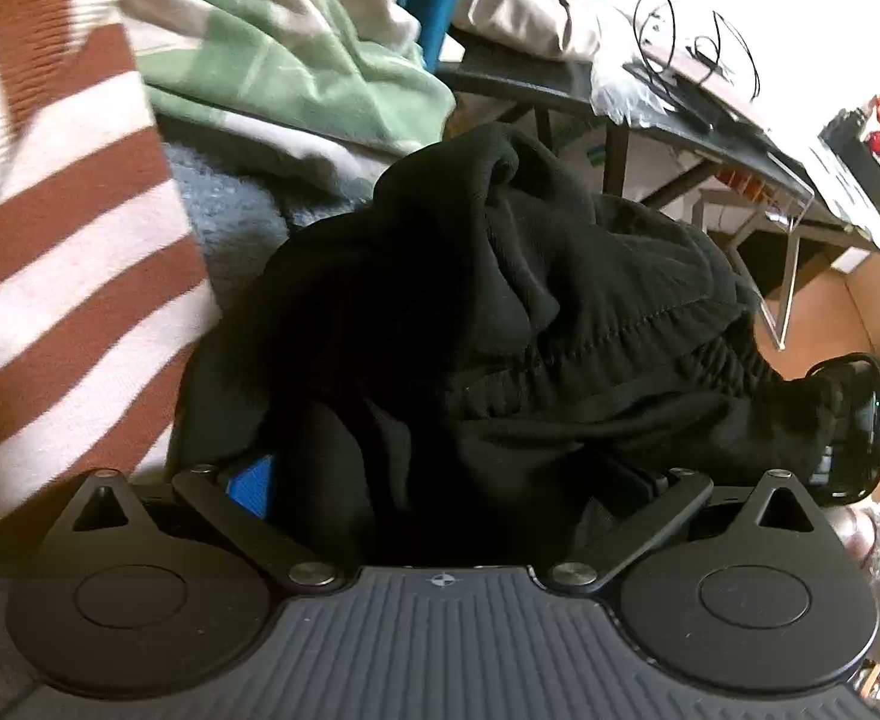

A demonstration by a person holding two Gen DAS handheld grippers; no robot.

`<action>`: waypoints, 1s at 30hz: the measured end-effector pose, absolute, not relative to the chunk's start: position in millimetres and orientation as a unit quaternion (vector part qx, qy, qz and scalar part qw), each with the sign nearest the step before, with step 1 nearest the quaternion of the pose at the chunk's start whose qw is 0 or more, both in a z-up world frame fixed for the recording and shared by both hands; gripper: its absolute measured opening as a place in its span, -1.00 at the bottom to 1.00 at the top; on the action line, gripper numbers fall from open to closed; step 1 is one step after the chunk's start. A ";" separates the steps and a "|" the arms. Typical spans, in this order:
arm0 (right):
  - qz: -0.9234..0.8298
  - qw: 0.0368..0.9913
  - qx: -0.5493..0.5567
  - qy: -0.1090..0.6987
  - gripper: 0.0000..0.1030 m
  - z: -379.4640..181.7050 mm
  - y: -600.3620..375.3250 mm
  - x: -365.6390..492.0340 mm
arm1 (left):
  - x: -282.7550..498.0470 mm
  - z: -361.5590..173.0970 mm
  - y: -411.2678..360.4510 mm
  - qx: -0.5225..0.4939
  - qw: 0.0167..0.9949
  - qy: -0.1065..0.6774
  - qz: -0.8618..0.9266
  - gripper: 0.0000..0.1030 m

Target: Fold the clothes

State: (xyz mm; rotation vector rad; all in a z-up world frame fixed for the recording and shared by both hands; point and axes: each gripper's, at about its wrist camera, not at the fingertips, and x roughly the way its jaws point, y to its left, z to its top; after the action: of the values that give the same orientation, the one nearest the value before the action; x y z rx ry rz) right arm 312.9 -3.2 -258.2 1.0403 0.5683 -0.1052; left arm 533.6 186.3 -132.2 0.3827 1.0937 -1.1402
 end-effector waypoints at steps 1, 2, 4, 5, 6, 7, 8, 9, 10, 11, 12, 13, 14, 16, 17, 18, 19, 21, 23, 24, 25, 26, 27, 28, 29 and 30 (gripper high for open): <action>-0.049 0.831 0.483 0.272 0.35 -257.2 -1.8 312.8 | 530.9 -133.0 182.9 0.178 0.687 0.488 -0.508 1.00; -0.051 0.828 0.485 0.275 0.37 -258.9 -1.5 314.6 | 528.0 -134.3 179.5 0.185 0.687 0.486 -0.509 1.00; -0.054 0.823 0.492 0.279 0.58 -262.6 -0.8 318.2 | 527.2 -136.9 175.6 0.179 0.686 0.487 -0.510 1.00; -0.054 0.823 0.492 0.279 0.62 -264.0 -0.5 320.7 | 527.5 -138.2 174.1 0.175 0.686 0.488 -0.510 1.00; -0.054 0.823 0.492 0.279 0.67 -265.4 -0.2 323.2 | 527.8 -139.5 172.6 0.170 0.686 0.490 -0.510 1.00; -0.053 0.823 0.492 0.279 0.70 -266.9 0.0 325.6 | 528.4 -141.0 171.2 0.169 0.687 0.489 -0.510 1.00; -0.053 0.823 0.492 0.278 0.70 -268.3 0.3 328.1 | 529.1 -142.8 169.9 0.171 0.689 0.487 -0.509 1.00; -0.053 0.823 0.493 0.278 0.63 -269.7 0.6 330.6 | 529.7 -144.6 168.6 0.175 0.690 0.483 -0.509 1.00; -0.052 0.824 0.491 0.279 0.49 -269.2 0.8 331.8 | 530.0 -145.6 167.6 0.179 0.690 0.481 -0.509 1.00; -0.049 0.826 0.488 0.278 0.43 -266.6 1.0 330.6 | 530.2 -145.9 166.6 0.182 0.689 0.481 -0.510 1.00; -0.047 0.828 0.484 0.277 0.31 -264.0 1.3 329.3 | 530.4 -146.2 165.6 0.185 0.689 0.481 -0.510 1.00; -0.044 0.831 0.481 0.275 0.21 -261.8 0.9 326.2 | 530.6 -146.5 164.6 0.188 0.688 0.481 -0.510 1.00; -0.040 0.832 0.481 0.272 0.18 -261.6 0.5 322.3 | 530.4 -145.9 163.7 0.195 0.684 0.481 -0.512 1.00; -0.035 0.833 0.484 0.267 0.16 -262.5 -0.1 316.5 | 529.1 -143.1 162.2 0.215 0.673 0.478 -0.521 1.00; -0.033 0.832 0.487 0.266 0.16 -263.6 -0.1 314.8 | 528.5 -141.7 161.4 0.226 0.668 0.477 -0.525 1.00; -0.033 0.831 0.487 0.266 0.16 -263.8 -1.2 315.6 | 526.2 -138.0 161.3 0.238 0.667 0.470 -0.527 1.00; -0.033 0.831 0.488 0.265 0.17 -264.0 -2.4 316.5 | 522.5 -132.2 161.7 0.251 0.671 0.457 -0.528 1.00; -0.032 0.829 0.492 0.265 0.17 -265.3 -4.1 316.7 | 512.7 -120.5 165.8 0.274 0.681 0.420 -0.533 1.00; -0.030 0.828 0.494 0.265 0.18 -265.4 -4.4 315.1 | 503.2 -109.7 170.8 0.293 0.691 0.381 -0.539 1.00; -0.030 0.827 0.494 0.265 0.18 -266.2 -5.7 316.4 | 499.8 -105.7 173.1 0.299 0.696 0.365 -0.542 1.00; -0.030 0.827 0.495 0.266 0.18 -266.9 -7.0 317.7 | 499.9 -104.8 174.3 0.301 0.698 0.359 -0.541 1.00; -0.029 0.826 0.495 0.267 0.19 -267.7 -8.3 319.0 | 502.8 -106.4 174.5 0.298 0.701 0.360 -0.539 1.00; -0.030 0.826 0.495 0.267 0.19 -267.7 -8.6 319.2 | 505.7 -108.1 174.7 0.294 0.703 0.362 -0.537 1.00; -0.030 0.826 0.496 0.267 0.19 -267.7 -8.8 319.4 | 508.6 -109.8 174.9 0.291 0.705 0.364 -0.535 1.00; -0.030 0.826 0.496 0.267 0.19 -267.7 -9.0 319.6 | 511.5 -111.4 175.1 0.288 0.707 0.366 -0.533 1.00; -0.030 0.826 0.496 0.268 0.19 -267.7 -8.6 320.3 | 514.4 -113.1 175.3 0.285 0.709 0.367 -0.530 1.00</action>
State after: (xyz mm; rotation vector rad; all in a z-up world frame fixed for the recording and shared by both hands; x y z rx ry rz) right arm 320.3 -8.6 -267.7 1.0537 0.5688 -0.0643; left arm 514.4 175.3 -113.1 0.6334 0.8156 -1.1777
